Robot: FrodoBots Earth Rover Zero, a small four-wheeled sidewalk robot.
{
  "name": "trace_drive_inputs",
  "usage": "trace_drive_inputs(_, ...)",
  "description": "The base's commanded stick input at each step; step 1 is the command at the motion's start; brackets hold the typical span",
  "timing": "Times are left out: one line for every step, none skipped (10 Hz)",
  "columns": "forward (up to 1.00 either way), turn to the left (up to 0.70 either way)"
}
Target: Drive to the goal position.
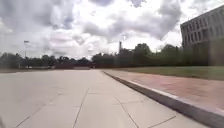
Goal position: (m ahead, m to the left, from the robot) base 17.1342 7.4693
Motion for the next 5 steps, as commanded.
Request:
trace_drive_inputs(0.70, 0.00)
trace_drive_inputs(0.70, 0.00)
trace_drive_inputs(0.70, 0.00)
trace_drive_inputs(0.70, 0.00)
trace_drive_inputs(0.70, 0.00)
